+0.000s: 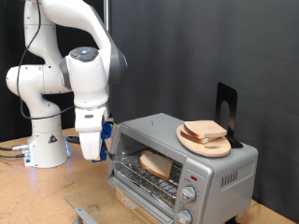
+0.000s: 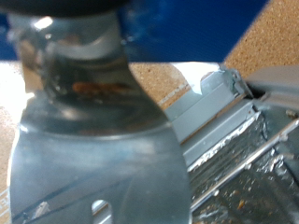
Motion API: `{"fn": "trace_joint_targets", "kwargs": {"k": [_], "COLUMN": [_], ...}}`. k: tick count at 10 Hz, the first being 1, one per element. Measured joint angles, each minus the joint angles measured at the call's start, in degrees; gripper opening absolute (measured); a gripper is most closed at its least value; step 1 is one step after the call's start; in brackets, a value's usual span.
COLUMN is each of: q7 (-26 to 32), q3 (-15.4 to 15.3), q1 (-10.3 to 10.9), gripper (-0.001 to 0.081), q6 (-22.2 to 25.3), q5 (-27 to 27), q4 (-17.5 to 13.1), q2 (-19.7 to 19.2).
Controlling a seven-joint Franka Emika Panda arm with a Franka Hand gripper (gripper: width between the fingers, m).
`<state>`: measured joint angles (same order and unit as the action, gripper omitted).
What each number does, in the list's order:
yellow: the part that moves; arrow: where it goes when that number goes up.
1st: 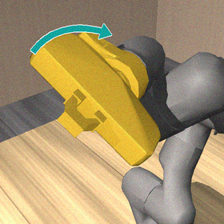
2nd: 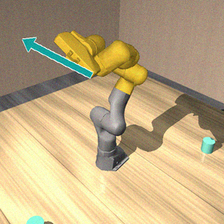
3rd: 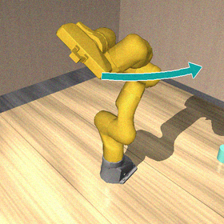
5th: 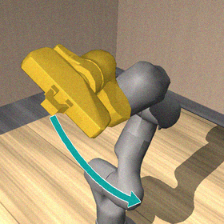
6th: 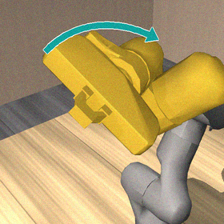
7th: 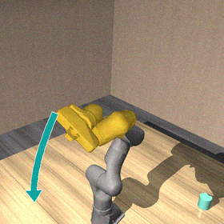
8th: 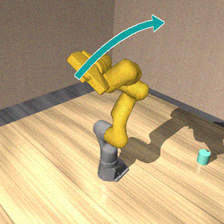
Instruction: Make a piece of toast with the oven
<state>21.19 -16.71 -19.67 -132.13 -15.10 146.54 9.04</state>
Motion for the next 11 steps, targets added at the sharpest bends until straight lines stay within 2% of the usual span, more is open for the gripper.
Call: {"fn": "trace_joint_targets", "kwargs": {"k": [2,5,8,11], "q7": [-2.92,-2.96,1.26,6.88], "q3": [-0.97,-1.7,-0.98,1.81], "q1": [0.13,0.23,-0.06,-0.44], "gripper": [0.0391,0.0391,0.0391,0.0391], "q6": [-0.11,0.1,2.55,4.22], "q5": [0.0,-0.02,-0.01,-0.71], "q4": [-1.31,-2.73,-2.39,0.14], "q2": [-1.04,-2.04,-1.7,0.87]}}
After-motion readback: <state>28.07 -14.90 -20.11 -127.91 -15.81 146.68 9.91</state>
